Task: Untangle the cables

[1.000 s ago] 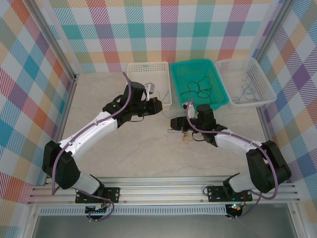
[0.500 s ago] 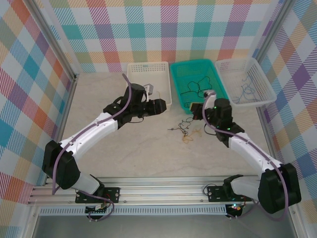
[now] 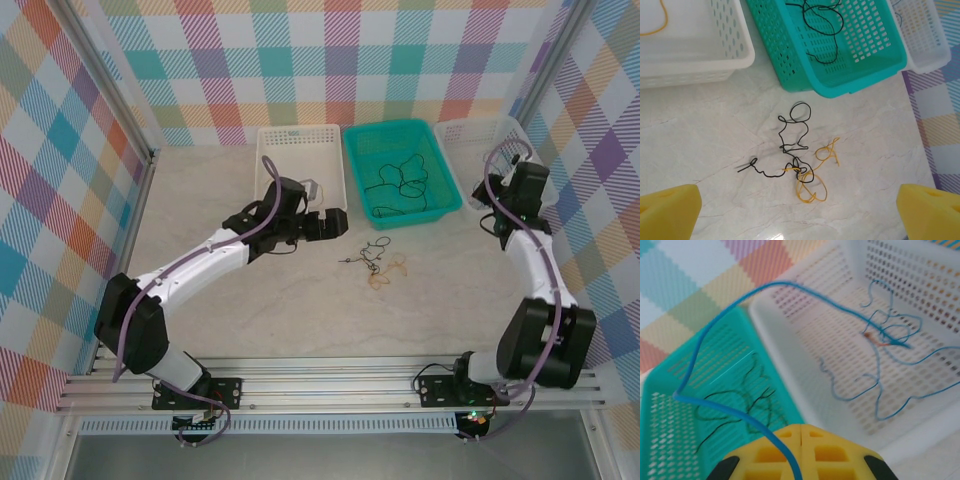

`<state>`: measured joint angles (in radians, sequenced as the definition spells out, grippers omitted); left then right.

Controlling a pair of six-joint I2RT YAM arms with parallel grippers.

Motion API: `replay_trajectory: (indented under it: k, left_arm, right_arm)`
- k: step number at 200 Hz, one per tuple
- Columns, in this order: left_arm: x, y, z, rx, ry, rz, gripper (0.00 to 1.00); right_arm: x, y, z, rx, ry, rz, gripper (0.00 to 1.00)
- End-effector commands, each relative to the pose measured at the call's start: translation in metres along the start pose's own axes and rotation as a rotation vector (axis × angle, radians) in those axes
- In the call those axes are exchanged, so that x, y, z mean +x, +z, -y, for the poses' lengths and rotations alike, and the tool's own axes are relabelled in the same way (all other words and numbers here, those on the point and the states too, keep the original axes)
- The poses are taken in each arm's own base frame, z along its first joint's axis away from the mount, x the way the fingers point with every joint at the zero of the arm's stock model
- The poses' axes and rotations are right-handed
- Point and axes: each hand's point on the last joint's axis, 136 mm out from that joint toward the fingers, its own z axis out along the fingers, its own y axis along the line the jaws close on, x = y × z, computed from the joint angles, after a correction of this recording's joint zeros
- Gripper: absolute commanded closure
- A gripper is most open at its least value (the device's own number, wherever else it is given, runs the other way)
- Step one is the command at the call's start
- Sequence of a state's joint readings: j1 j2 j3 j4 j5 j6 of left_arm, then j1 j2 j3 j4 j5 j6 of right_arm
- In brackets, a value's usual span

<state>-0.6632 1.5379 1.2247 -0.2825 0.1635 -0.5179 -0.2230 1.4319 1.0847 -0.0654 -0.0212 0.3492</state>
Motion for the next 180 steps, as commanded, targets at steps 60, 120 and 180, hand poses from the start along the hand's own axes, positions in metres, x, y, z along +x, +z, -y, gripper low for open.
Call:
replay_trajectory:
  k: [60,120,180]
  left_arm:
    - [0.026,0.023,0.017,-0.046,0.156,-0.065,0.00]
    - [0.065,0.082,0.057,0.023,0.385,-0.140,0.05]
    - [0.092,0.146,0.070,-0.011,0.457,-0.239,0.43]
  right_arm:
    - [-0.020,0.059,0.025,0.188,-0.005,-0.136,0.17]
    - [0.028,-0.005,-0.003,0.029,0.109,-0.173,0.00]
    - [0.078,-0.060,-0.008,-0.031,0.084,-0.296,0.00]
